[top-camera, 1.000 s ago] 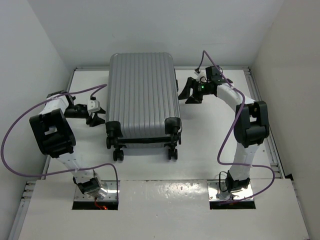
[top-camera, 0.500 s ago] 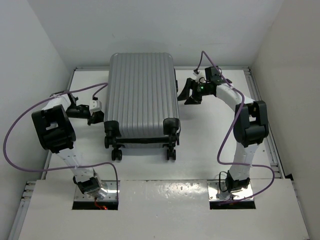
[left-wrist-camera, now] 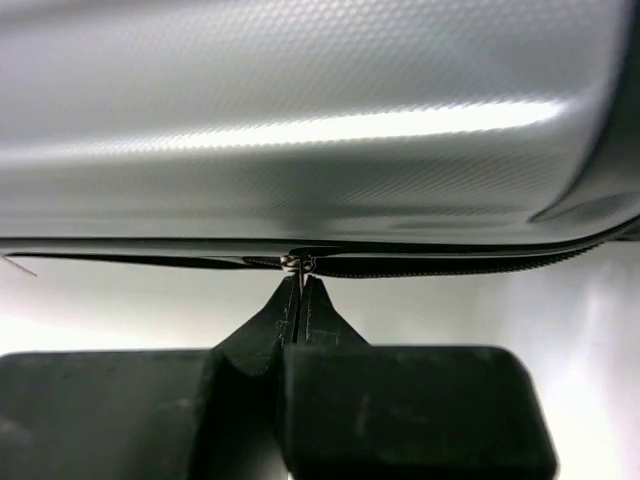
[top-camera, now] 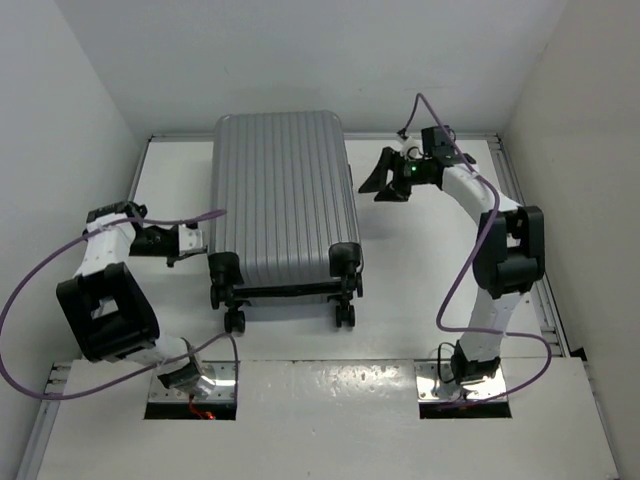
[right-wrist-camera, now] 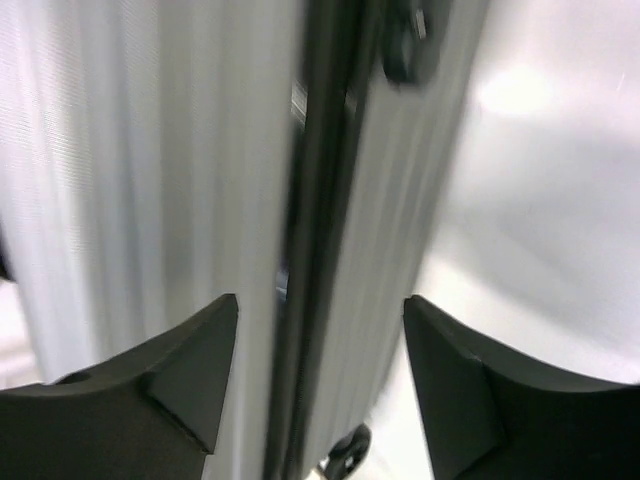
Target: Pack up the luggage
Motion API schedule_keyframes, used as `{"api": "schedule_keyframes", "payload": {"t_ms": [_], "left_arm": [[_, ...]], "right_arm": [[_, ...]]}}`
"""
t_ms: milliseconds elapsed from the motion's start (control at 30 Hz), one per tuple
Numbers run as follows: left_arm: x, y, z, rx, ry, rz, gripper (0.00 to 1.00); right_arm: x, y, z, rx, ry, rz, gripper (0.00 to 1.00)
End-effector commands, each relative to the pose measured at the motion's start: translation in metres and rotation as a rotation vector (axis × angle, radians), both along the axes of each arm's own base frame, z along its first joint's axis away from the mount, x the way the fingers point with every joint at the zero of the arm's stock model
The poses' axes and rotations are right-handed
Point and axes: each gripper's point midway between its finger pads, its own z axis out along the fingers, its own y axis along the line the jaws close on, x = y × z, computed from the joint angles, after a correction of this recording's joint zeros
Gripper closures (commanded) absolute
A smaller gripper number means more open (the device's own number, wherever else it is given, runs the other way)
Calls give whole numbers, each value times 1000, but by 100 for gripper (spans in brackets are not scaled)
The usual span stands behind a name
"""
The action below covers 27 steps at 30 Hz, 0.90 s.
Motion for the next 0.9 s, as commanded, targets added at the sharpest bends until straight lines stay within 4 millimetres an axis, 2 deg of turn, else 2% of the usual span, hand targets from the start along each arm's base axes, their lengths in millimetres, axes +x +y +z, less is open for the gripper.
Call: {"api": "schedule_keyframes", "payload": {"t_ms": [0,100,133,167,200,233,267,300,333,400,433,500,533,567,633,700,733,800,833,867], "left_arm": [[-25,-15,17,-13,-62,-42,100],[-38,-18,14,20,-72,-52,100],[-42,-15,11,34,-64,-44,100],[-44,-16,10,33,-63,-44,100],[-49,-17,6,43,-58,-50,100],[-49,-17,5,40,-50,-44,100],[-52,-16,2,29,-23,-22,100],[-51,-15,4,5,-17,2,100],[-50,-19,6,-35,-5,16,100],[-45,-19,6,-90,30,50,100],[-44,-22,8,-142,58,74,100],[-39,-24,7,-197,105,97,100],[-33,-24,11,-231,116,112,100],[-32,-25,13,-247,122,120,100],[-23,-22,17,-280,152,155,100],[-18,-22,18,-295,191,184,100],[-13,-20,22,-299,175,187,100],[-8,-21,25,-299,178,195,100],[-1,-21,28,-305,186,215,100],[3,-19,28,-308,187,229,100]], "right_arm": [[16,3,92,95,-246,23,36],[-9,4,91,82,-188,63,39],[-19,2,76,77,-136,60,40],[-30,-1,74,95,-109,69,42],[-49,-3,60,102,-56,89,49],[-65,2,69,174,-82,175,50],[-86,0,86,173,-186,226,51],[-90,1,89,155,-341,295,51],[-105,5,111,132,-475,342,51],[-118,8,118,95,-604,405,51],[-133,14,135,51,-781,505,56],[-149,24,144,57,-857,589,59],[-164,30,152,57,-911,640,64],[-168,34,154,49,-963,675,65],[-194,53,165,57,-1100,772,66],[-222,81,156,47,-1175,894,67],[-236,92,142,16,-1207,987,70],[-238,103,121,-47,-1206,1043,72],[-255,117,105,-63,-1228,1120,72],[-254,125,85,-78,-1224,1137,72]]}}
